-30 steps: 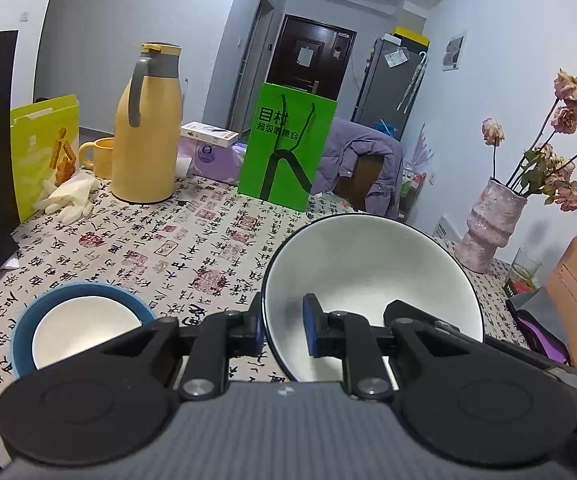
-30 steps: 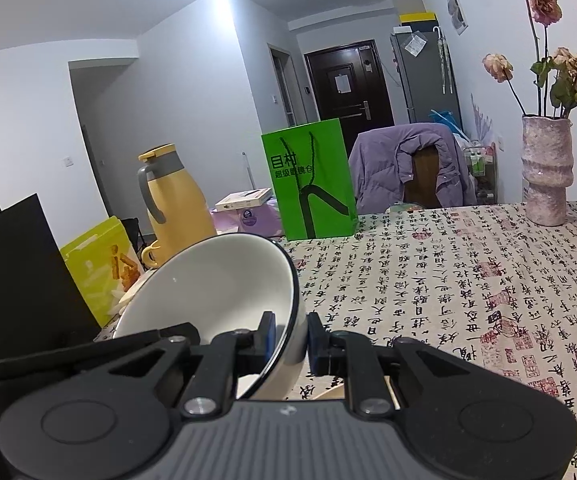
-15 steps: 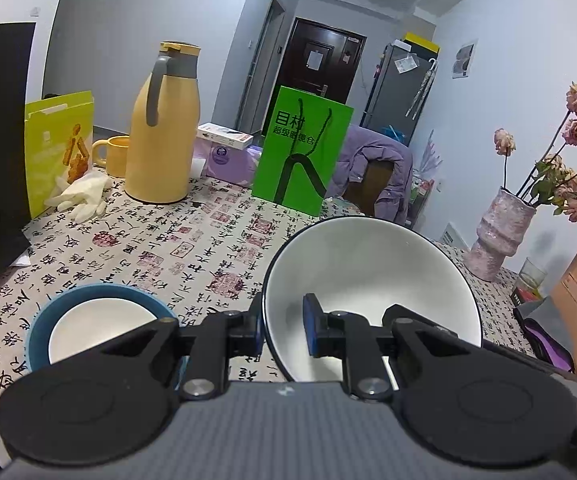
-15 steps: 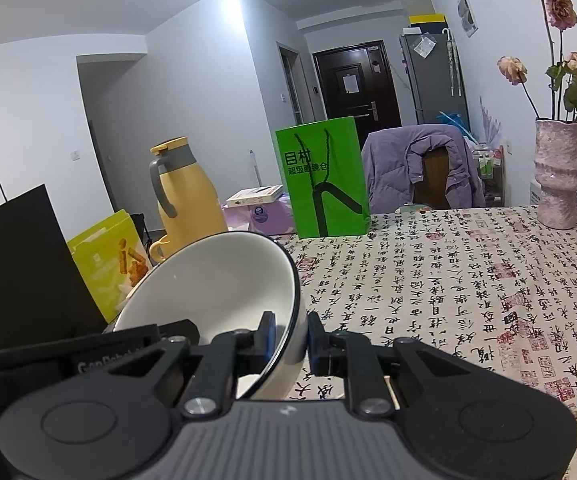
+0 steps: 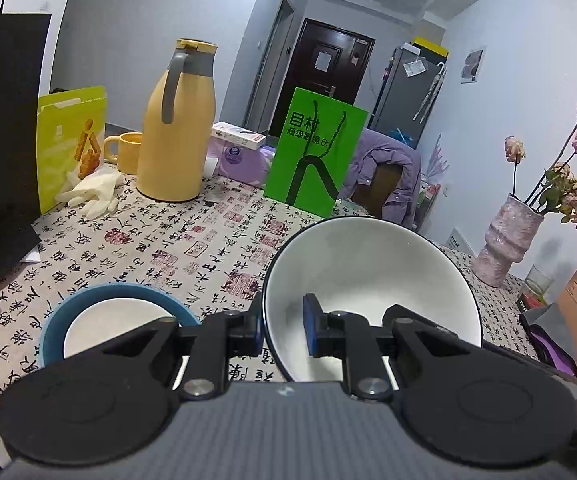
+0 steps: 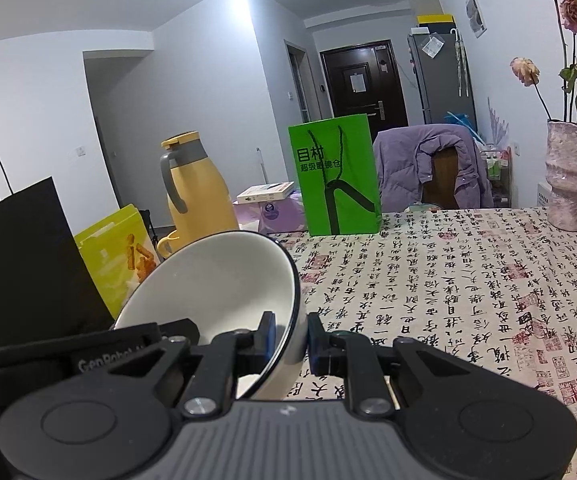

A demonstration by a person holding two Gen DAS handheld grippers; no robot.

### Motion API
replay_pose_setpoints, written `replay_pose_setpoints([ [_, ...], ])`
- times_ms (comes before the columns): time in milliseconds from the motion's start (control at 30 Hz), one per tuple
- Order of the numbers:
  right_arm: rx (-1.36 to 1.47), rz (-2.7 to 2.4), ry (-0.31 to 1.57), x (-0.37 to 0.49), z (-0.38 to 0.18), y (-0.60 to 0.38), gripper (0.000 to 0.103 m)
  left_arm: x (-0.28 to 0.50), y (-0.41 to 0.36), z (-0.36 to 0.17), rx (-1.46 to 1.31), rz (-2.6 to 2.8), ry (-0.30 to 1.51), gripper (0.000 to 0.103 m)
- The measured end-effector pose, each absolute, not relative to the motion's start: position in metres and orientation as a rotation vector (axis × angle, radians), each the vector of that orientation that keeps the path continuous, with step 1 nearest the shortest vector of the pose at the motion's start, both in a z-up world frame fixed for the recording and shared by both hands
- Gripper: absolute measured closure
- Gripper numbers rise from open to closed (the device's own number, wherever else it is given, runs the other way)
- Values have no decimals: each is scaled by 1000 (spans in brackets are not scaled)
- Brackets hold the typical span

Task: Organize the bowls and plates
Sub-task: 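Carry the held white bowl toward the blue bowl by the black bag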

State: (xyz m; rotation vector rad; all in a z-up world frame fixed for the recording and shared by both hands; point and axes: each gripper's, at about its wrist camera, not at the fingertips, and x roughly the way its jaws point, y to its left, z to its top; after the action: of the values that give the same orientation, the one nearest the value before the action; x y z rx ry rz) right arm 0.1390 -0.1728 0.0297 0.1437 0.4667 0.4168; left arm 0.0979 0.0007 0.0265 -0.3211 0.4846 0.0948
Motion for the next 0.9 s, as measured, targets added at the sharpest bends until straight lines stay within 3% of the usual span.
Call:
replay_pose_setpoints([
  [900,116,475,474,141,24,-116,87,91,58,18,-368,152,475,85],
])
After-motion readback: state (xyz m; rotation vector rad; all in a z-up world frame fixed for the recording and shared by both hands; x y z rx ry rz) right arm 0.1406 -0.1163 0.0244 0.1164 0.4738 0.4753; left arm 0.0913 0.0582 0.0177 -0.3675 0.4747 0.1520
